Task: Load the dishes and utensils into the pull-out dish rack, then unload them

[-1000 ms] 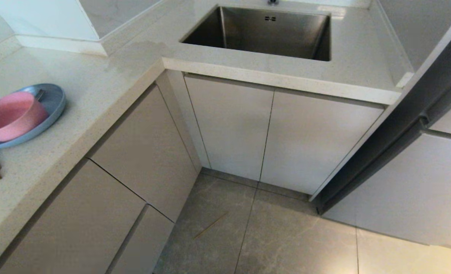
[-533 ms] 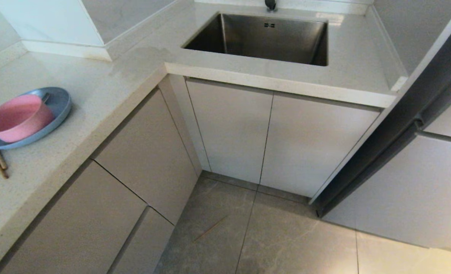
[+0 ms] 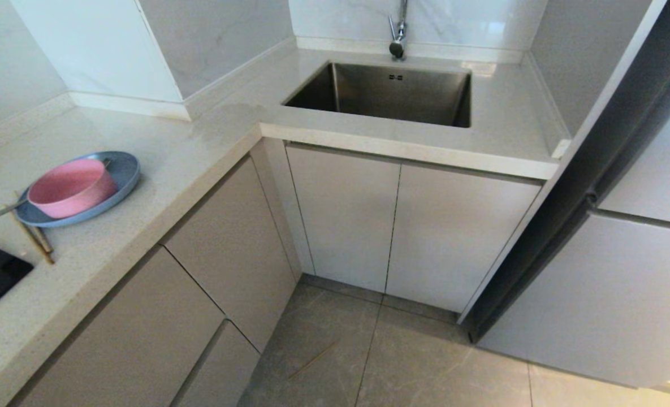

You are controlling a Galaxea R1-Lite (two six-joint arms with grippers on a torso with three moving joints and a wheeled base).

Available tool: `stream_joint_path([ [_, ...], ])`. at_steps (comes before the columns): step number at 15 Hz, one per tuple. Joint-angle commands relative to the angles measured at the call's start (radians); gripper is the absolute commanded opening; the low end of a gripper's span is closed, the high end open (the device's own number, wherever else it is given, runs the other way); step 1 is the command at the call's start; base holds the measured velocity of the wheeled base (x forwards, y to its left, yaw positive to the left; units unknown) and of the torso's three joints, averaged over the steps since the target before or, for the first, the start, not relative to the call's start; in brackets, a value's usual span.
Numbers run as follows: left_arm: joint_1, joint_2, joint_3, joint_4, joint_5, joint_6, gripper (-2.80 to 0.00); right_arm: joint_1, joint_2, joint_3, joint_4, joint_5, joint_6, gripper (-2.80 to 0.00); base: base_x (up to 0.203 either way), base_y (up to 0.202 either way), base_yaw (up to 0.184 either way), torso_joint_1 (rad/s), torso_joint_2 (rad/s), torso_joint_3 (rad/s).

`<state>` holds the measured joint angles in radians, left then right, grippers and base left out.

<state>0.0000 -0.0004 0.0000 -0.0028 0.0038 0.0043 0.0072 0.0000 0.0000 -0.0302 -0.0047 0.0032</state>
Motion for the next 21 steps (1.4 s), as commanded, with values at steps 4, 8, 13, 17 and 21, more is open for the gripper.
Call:
stream_joint_path([
  [4, 0.000, 0.002, 0.002, -0.002, 0.001, 0.002, -2.80, 0.000, 0.000, 0.008, 0.000, 0.000, 0.000, -2.80, 0.000, 0.000, 0.000, 0.003, 0.00, 0.201],
  [8, 0.000, 0.002, 0.002, 0.000, 0.001, 0.002, -2.80, 0.000, 0.000, 0.008, 0.000, 0.000, 0.000, -2.80, 0.000, 0.000, 0.000, 0.006, 0.00, 0.196],
  [13, 0.000, 0.002, 0.002, -0.002, 0.001, 0.002, -2.80, 0.000, 0.000, 0.008, 0.000, 0.000, 0.000, -2.80, 0.000, 0.000, 0.000, 0.004, 0.00, 0.206],
  [17, 0.000, 0.002, 0.002, -0.002, 0.001, 0.002, -2.80, 0.000, 0.000, 0.009, 0.000, 0.000, 0.000, -2.80, 0.000, 0.000, 0.000, 0.002, 0.00, 0.205],
  [21, 0.000, 0.002, 0.002, -0.002, 0.001, 0.002, -2.80, 0.000, 0.000, 0.009, 0.000, 0.000, 0.000, -2.80, 0.000, 0.000, 0.000, 0.000, 0.00, 0.201],
])
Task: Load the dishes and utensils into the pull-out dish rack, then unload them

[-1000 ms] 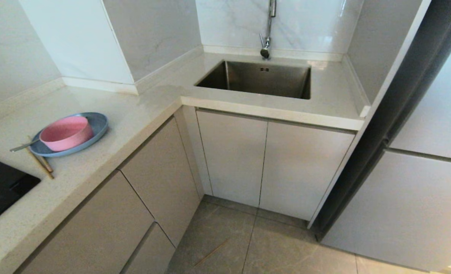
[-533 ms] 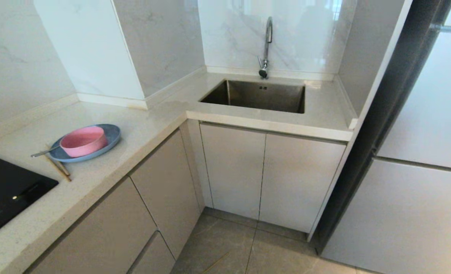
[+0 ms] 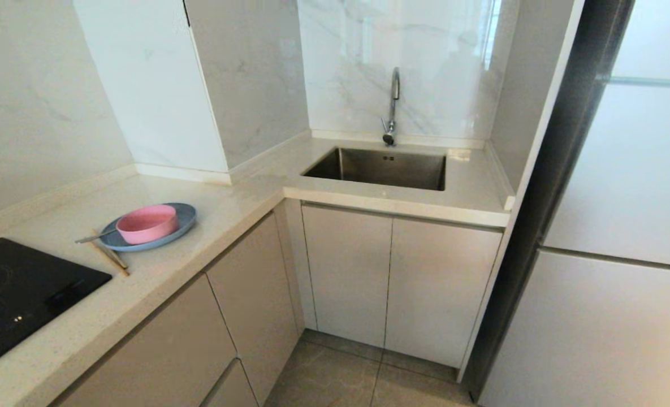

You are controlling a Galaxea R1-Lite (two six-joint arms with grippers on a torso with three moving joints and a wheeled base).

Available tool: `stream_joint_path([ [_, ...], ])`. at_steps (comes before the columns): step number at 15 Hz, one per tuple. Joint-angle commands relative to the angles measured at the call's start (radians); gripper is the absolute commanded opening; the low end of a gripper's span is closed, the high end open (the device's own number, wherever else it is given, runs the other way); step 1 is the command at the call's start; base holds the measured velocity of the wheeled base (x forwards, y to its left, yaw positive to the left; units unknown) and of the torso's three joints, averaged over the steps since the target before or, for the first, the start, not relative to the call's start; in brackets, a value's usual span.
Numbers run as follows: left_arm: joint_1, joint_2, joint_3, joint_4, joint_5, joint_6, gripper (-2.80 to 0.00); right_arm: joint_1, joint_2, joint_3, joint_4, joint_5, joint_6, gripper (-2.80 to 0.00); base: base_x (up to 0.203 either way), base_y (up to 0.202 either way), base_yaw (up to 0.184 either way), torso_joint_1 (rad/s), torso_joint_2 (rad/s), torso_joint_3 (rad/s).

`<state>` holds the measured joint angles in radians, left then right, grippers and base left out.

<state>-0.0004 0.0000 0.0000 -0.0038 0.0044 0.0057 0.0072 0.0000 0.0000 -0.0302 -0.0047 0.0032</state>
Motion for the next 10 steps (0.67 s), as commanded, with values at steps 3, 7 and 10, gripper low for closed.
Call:
stream_joint_path([
  [3, 0.000, 0.002, 0.002, -0.001, 0.000, 0.000, -2.80, 0.000, 0.000, 0.009, 0.000, 0.000, 0.000, -2.80, 0.000, 0.000, 0.000, 0.004, 0.01, 0.142],
  [7, 0.000, 0.002, 0.002, -0.001, 0.000, 0.000, -2.80, 0.000, 0.000, 0.009, 0.000, 0.000, 0.000, -2.80, 0.000, 0.000, 0.000, 0.002, 0.00, 0.018],
  [10, 0.000, 0.002, 0.002, -0.001, 0.000, 0.000, -2.80, 0.000, 0.000, 0.009, 0.000, 0.000, 0.000, -2.80, 0.000, 0.000, 0.000, 0.000, 0.00, 0.000],
])
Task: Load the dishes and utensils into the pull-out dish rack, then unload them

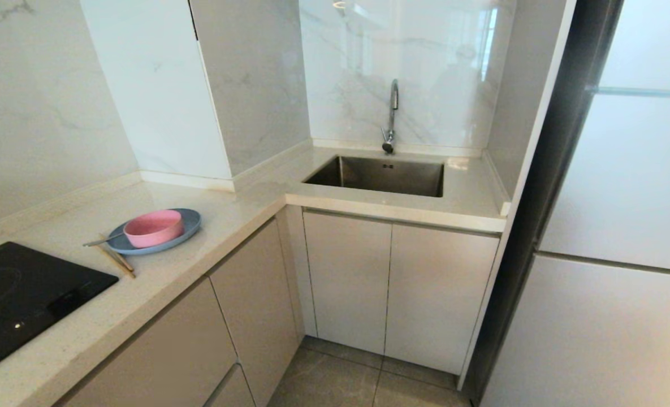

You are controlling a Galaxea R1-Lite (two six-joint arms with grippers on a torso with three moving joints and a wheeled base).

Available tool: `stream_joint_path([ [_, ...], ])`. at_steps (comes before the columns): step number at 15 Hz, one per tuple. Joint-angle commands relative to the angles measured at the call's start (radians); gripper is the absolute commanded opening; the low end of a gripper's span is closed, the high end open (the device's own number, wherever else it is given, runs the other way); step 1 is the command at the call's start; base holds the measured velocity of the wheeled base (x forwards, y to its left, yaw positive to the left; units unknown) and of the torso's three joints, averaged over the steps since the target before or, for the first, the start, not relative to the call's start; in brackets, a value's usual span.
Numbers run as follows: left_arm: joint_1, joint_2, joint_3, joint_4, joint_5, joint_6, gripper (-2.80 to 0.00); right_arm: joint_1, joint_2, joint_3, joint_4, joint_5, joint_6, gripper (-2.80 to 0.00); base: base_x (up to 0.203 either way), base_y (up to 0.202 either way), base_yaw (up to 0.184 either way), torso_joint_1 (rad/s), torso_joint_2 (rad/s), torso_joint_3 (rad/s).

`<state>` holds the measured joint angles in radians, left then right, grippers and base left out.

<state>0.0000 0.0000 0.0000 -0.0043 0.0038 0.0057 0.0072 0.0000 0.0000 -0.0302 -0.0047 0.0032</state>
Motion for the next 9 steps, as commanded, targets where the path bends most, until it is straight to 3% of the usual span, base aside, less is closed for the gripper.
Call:
stream_joint_path([
  [1, 0.000, 0.002, 0.002, 0.000, 0.001, 0.000, -2.80, 0.000, 0.000, 0.009, 0.000, 0.000, 0.000, -2.80, 0.000, 0.000, 0.000, 0.000, 0.00, 0.000],
  [9, 0.000, 0.002, 0.002, 0.000, 0.001, 0.000, -2.80, 0.000, 0.000, 0.008, 0.000, 0.000, 0.000, -2.80, 0.000, 0.000, 0.000, 0.000, 0.00, 0.000],
])
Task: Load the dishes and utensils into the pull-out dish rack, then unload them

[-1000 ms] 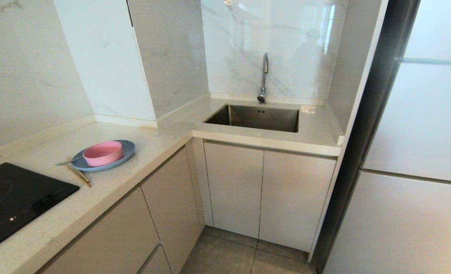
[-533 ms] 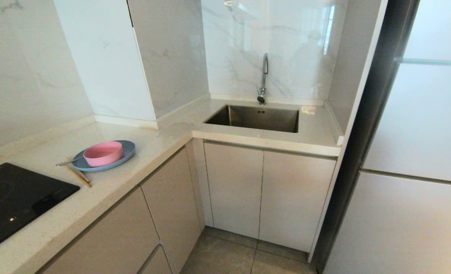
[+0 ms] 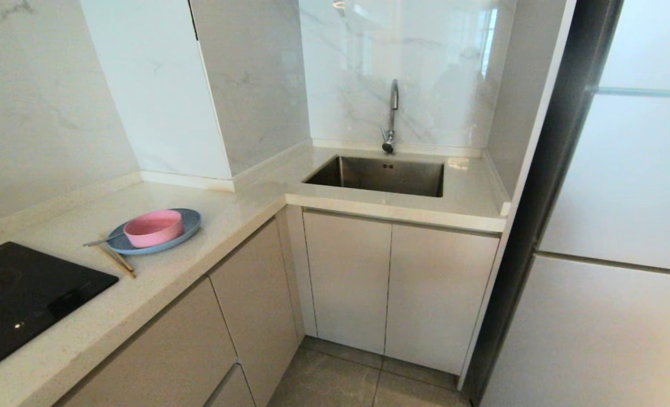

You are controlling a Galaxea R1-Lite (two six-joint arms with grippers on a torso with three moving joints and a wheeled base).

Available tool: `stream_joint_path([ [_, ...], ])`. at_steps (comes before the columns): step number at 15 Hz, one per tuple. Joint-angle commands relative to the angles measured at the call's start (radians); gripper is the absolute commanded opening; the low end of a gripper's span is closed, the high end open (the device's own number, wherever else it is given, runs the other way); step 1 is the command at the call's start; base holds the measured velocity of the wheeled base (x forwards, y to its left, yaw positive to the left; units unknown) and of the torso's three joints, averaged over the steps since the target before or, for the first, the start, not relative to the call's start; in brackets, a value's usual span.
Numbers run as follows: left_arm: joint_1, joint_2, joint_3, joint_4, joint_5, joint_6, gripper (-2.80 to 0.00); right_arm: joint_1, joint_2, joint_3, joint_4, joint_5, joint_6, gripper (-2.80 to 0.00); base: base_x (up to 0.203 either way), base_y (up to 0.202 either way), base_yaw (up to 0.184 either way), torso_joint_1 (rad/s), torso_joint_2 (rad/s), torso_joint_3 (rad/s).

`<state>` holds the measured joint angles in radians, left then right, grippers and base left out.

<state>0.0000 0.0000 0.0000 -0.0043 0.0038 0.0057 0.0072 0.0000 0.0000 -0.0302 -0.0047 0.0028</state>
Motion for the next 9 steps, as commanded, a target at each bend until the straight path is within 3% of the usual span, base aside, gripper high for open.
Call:
stream_joint_path([
  [1, 0.000, 0.002, 0.002, 0.000, 0.001, 0.000, -2.80, 0.000, 0.000, 0.008, 0.000, 0.000, 0.000, -2.80, 0.000, 0.000, 0.000, 0.000, 0.00, 0.000],
  [9, 0.000, 0.002, 0.002, 0.000, 0.001, 0.000, -2.80, 0.000, 0.000, 0.008, 0.000, 0.000, 0.000, -2.80, 0.000, 0.000, 0.000, 0.000, 0.00, 0.000],
])
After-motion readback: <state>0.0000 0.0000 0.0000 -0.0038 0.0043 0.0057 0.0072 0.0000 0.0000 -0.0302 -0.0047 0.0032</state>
